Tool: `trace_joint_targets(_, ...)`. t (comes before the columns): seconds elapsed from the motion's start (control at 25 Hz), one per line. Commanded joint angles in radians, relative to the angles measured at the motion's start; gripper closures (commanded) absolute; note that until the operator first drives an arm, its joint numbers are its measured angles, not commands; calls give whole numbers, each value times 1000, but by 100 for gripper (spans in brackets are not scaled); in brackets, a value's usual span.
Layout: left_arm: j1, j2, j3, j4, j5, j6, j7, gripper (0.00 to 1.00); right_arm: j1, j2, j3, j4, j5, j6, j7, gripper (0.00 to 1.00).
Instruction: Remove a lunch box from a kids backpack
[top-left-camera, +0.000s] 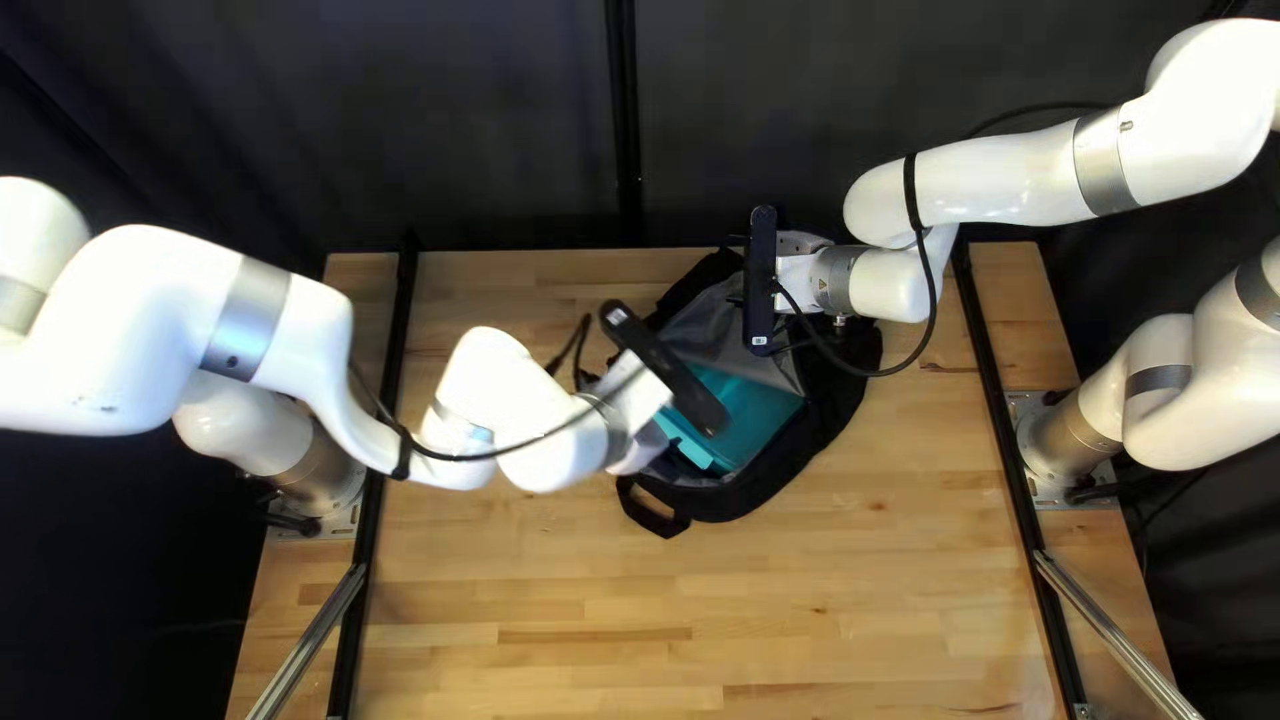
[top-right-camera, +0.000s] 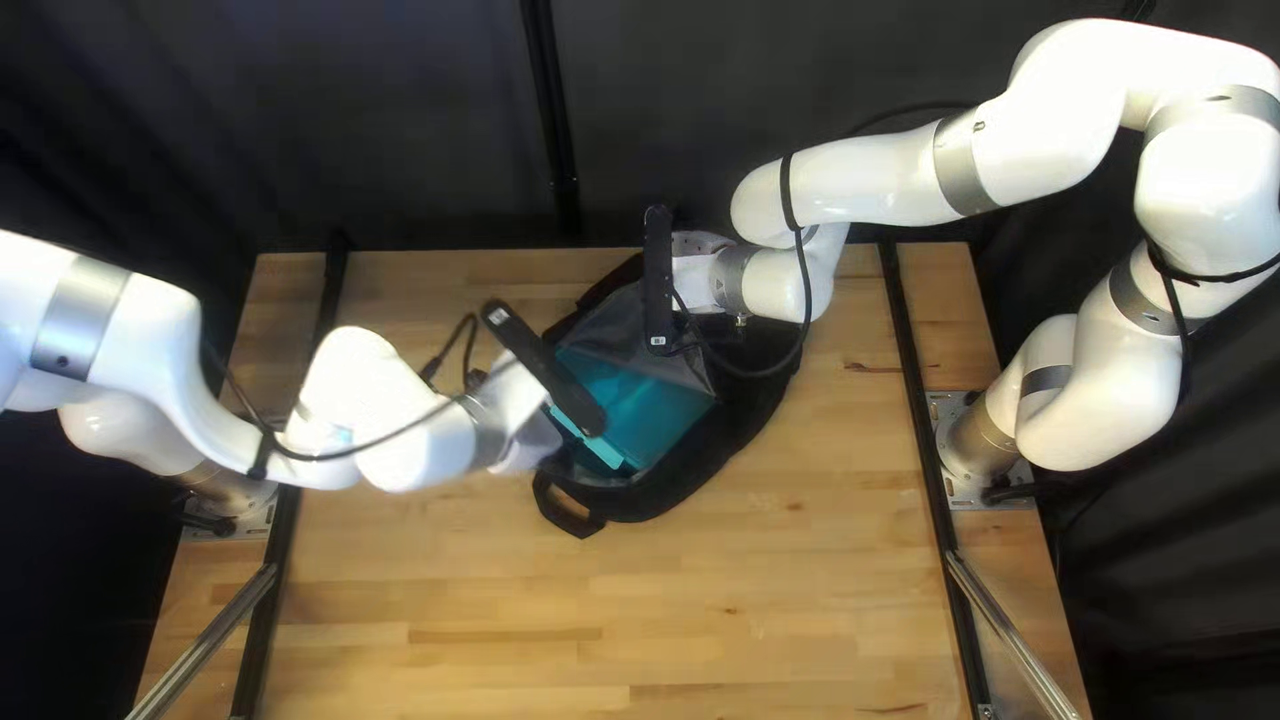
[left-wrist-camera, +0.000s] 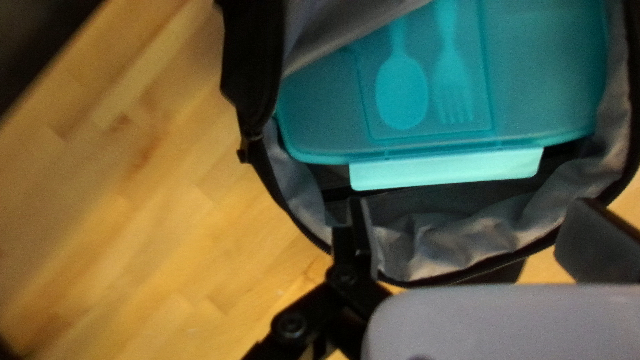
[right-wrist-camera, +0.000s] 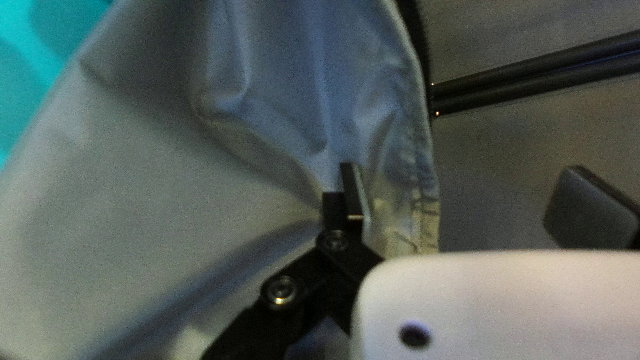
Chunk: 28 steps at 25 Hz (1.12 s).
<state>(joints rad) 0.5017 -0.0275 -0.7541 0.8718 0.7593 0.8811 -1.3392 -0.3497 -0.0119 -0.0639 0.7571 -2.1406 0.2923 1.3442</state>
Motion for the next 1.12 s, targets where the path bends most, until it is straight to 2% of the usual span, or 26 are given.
trace_joint_targets(0.04, -60, 147, -28, 92, 151, 159, -43, 0, 0, 0, 0, 0, 0, 0, 0, 0)
trace_joint_targets(0.24, -97, 218, -23, 78, 256, 208, -45, 0, 0, 0, 0, 0, 0, 0, 0, 0)
trace_joint_targets(0.48, -101, 183, -29, -26, 338, 179, -37, 0, 0, 0, 0, 0, 0, 0, 0, 0)
trace_joint_targets(0.6, -98, 66, -32, -109, 294, 214, -82, 0, 0, 0, 0, 0, 0, 0, 0, 0)
trace_joint_targets(1.12, -98, 66, -32, -109, 294, 214, -82, 0, 0, 0, 0, 0, 0, 0, 0, 0)
